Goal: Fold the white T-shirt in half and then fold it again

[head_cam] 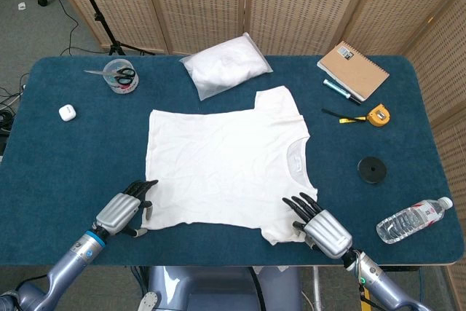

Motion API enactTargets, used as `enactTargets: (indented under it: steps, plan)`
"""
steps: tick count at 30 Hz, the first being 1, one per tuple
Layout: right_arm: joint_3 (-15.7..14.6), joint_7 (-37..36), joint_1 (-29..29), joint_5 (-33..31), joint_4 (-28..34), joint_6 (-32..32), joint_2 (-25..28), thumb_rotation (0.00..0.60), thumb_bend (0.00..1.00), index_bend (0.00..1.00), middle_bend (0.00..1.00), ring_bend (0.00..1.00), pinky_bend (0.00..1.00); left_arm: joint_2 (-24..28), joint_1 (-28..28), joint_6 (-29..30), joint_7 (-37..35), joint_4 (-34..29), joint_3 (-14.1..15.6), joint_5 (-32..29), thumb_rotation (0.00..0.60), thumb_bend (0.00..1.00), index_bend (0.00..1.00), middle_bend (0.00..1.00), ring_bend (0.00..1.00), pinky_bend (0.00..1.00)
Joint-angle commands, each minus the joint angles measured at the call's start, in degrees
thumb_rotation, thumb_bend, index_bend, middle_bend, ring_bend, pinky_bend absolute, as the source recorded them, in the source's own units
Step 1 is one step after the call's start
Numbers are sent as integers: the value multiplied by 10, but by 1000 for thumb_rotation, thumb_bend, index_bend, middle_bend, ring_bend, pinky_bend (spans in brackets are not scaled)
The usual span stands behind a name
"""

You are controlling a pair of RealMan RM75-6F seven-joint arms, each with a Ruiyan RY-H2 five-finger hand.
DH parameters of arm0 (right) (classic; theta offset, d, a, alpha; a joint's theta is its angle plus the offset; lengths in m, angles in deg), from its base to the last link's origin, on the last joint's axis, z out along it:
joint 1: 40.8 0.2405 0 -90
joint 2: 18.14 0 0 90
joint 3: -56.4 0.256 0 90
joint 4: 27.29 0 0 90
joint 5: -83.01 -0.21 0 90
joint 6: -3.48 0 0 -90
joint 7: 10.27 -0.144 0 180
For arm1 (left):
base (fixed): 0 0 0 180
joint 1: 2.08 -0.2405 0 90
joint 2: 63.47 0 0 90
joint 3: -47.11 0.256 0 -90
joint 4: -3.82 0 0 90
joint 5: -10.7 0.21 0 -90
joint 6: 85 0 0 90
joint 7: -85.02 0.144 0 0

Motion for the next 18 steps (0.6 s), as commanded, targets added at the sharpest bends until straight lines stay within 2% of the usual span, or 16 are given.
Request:
enactTargets:
  steps: [1, 9, 18]
  plan:
    - [0, -1, 0, -1, 0, 0, 0, 600, 606, 664, 22, 0, 0, -2, 3, -6, 13, -3, -2, -9, 600, 712, 620, 0, 0, 0]
    - [1, -3, 0, -1, 0, 2, 1, 600, 606, 664, 22, 0, 0, -11, 6, -13, 37, -6, -5, -23, 600, 747, 622, 0, 0, 0]
    - [1, -4, -1, -1, 0, 4, 1, 600, 607, 664, 22, 0, 0, -7, 1, 3, 31, -9, -6, -26, 600, 745, 717, 0, 0, 0]
